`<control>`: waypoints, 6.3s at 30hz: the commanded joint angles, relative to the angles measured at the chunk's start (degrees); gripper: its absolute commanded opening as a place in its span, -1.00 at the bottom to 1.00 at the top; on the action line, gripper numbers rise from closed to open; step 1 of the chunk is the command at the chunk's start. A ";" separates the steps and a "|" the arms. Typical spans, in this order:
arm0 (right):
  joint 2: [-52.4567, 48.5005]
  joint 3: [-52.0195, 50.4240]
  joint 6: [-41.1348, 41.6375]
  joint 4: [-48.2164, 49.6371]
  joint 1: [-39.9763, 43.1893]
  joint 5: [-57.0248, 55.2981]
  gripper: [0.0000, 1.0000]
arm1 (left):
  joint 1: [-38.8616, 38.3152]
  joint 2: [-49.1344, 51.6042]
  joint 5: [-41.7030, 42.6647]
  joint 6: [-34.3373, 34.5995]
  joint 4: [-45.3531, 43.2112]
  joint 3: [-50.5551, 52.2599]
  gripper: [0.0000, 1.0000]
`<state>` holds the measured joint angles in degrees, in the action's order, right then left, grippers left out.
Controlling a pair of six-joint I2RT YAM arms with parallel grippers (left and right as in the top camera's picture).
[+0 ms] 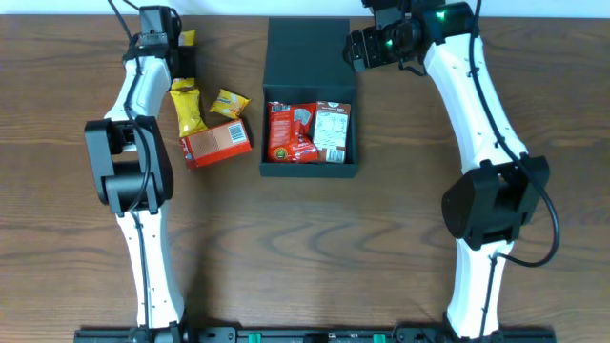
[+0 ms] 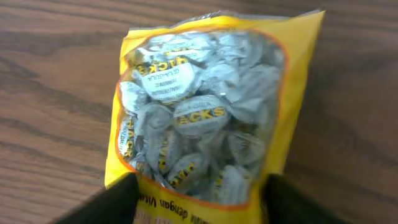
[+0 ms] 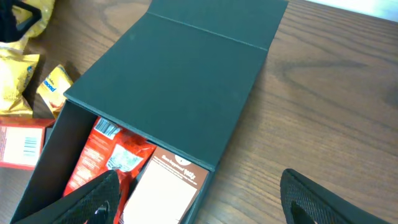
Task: Pack container
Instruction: 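Grasp the yellow HACKS bag with the left gripper and lift, then carry the yellow HACKS bag into the black box and release, then press the snacks down inside the black box with the right gripper, then retract the right gripper to the top right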
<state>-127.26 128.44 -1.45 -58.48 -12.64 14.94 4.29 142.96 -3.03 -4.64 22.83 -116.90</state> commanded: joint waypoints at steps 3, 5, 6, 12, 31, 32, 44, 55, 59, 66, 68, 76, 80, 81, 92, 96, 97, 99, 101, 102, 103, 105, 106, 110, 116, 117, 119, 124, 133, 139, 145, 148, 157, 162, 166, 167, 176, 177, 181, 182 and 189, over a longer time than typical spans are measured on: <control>2.67 1.31 1.25 0.35 0.31 0.04 0.63 | 0.26 1.07 0.31 0.42 0.46 -0.13 -0.34; 2.67 1.31 1.25 0.52 0.31 0.04 0.63 | 0.28 1.07 0.31 0.48 0.48 -0.15 -0.68; 2.67 1.31 1.25 0.59 0.31 0.04 0.62 | 0.26 1.03 0.28 0.92 0.48 -0.15 -0.88; 4.00 1.33 1.68 0.63 1.84 -1.77 0.54 | 0.20 -2.40 0.13 2.51 2.54 -2.32 -0.88; 9.66 1.31 4.42 -3.30 23.74 -1.88 0.54 | -17.79 -26.25 -2.14 28.11 34.10 -1.14 -0.88; 9.66 1.31 4.42 -3.34 24.57 -1.88 0.54 | -19.69 -26.25 -3.82 28.13 34.71 -0.37 -0.88; 9.66 1.31 3.52 -6.36 28.00 -1.86 0.54 | -33.44 -26.21 -9.70 47.93 31.78 13.86 -0.88; 9.66 1.29 3.54 -8.76 28.00 -1.84 0.54 | -34.62 -26.08 -9.05 46.93 24.76 19.39 -0.88; 9.66 1.29 3.58 -8.76 28.00 -1.33 0.53 | -36.65 -26.05 -9.16 45.75 24.70 19.50 -0.88; 9.66 1.31 3.58 -9.25 27.98 -1.20 0.53 | -37.62 -26.05 -12.72 45.83 24.44 22.12 -0.88; 9.66 1.29 3.58 -9.46 27.98 -1.20 0.53 | -37.62 -26.05 -14.03 45.99 24.37 22.62 -0.88; 9.66 1.29 3.63 -9.49 27.93 -0.98 0.53 | -37.62 -26.10 -15.15 44.37 21.03 24.87 0.35; 9.66 1.31 3.58 -9.49 27.93 -0.98 0.54 | -37.62 -27.15 -15.21 39.85 19.82 21.94 0.51; 9.66 1.29 3.58 -9.49 27.96 -0.98 0.54 | -37.59 -27.61 -15.28 38.56 19.80 20.50 0.52; 9.60 1.07 -3.82 -11.58 25.09 19.21 -0.97 | -31.50 -39.82 -27.71 34.21 19.52 9.27 0.75; 9.25 -2.21 -9.66 -11.80 15.72 23.56 -0.97 | -19.23 -42.56 -22.53 35.52 20.65 9.27 0.79; 9.03 -3.54 -10.05 -10.97 13.25 24.24 -0.97 | -16.96 -42.49 -20.57 35.52 20.90 9.29 0.81; 8.55 -6.80 -10.99 -8.33 8.59 26.40 -0.97 | -12.20 -41.94 -16.02 35.52 21.59 9.29 0.84; 7.78 -10.03 -11.54 -5.05 4.20 29.24 -0.97 | -8.59 -41.38 -12.61 35.50 22.43 9.29 0.85; 7.21 -11.17 -11.50 -3.50 2.36 30.36 -0.97 | -6.78 -41.07 -10.99 35.50 22.88 9.33 0.86; 6.56 -12.24 -11.50 -1.86 0.42 31.65 -0.97 | -5.44 -40.96 -9.86 35.50 23.23 9.40 0.86; 5.07 -13.62 -11.47 1.05 -2.86 33.92 -0.97 | -3.02 -40.50 -7.93 35.45 23.63 9.53 0.87; 4.13 -13.99 -11.45 2.34 -4.55 33.97 -0.97 | -1.86 -40.17 -7.30 35.39 23.82 9.53 0.88; -0.55 -14.01 -10.43 3.85 -8.85 33.97 -0.97 | 0.31 -38.86 -5.92 32.85 24.13 9.55 0.89; -8.79 -14.01 -7.17 3.21 -11.28 34.25 -0.97 | 0.31 -38.25 -5.97 31.34 24.09 9.55 0.91; -9.90 -14.01 -6.80 2.91 -11.50 34.23 -0.97 | 0.31 -38.25 -5.95 30.88 24.04 9.55 0.91; -11.56 -14.01 -6.73 1.84 -11.69 34.16 -0.97 | 0.31 -38.25 -5.95 29.97 24.11 9.55 0.92; -12.26 -14.01 -5.64 0.83 -11.65 27.56 -0.97 | 0.28 -38.25 -5.90 29.00 24.13 9.55 0.92; -11.61 -11.74 -2.78 -2.34 -10.08 23.43 -0.97 | 0.28 -38.25 -5.88 29.05 24.94 9.55 0.92; -5.62 -5.40 -5.03 -4.74 -10.03 16.70 -0.97 | 0.28 -38.25 -5.90 29.05 24.96 9.55 0.92; 1.42 -4.81 -7.85 -3.93 -10.34 18.58 -0.97 | 0.28 -38.25 -5.90 29.05 25.11 9.55 0.92; 0.90 -5.38 -11.98 -4.57 -11.06 27.06 -0.97 | 0.28 -38.25 -5.92 29.03 24.92 9.55 0.93; -7.74 -6.21 -12.15 -4.74 -13.03 28.33 -0.97 | 0.31 -38.25 -5.92 28.79 24.96 9.55 0.94; -13.27 -6.21 -10.32 -3.39 -13.29 26.12 -0.97 | 0.31 -38.25 -5.95 28.11 24.96 9.55 0.94; -15.41 -6.21 -4.07 -3.19 -13.22 15.82 -0.97 | 0.28 -38.23 -5.92 26.49 25.35 9.68 0.94; -15.54 -6.21 -3.69 -3.08 -13.22 14.80 -0.97 | 0.28 -38.25 -5.92 25.73 25.33 9.97 0.94; -14.10 -1.66 -4.79 -7.32 -12.76 15.08 -0.97 | 0.17 -38.23 -5.11 17.29 24.30 15.78 0.94; -13.60 -0.68 -5.14 -7.85 -12.61 15.06 -0.97 | 0.17 -38.23 -3.98 15.43 24.06 16.41 0.94; -8.37 5.35 -7.39 -9.22 -11.45 15.04 -0.97 | 0.17 -38.23 3.69 7.23 23.21 20.35 0.94; -6.84 6.45 -8.28 -9.11 -11.08 14.99 -0.97 | 0.17 -38.23 4.74 6.25 23.19 21.22 0.94; 2.08 7.85 -9.14 -7.69 -5.16 9.25 -0.97 | 0.07 -38.23 7.69 5.88 22.95 26.47 0.95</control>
<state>-128.35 135.20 -9.45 -66.13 -20.78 26.92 4.43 104.40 2.17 2.87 45.98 -91.90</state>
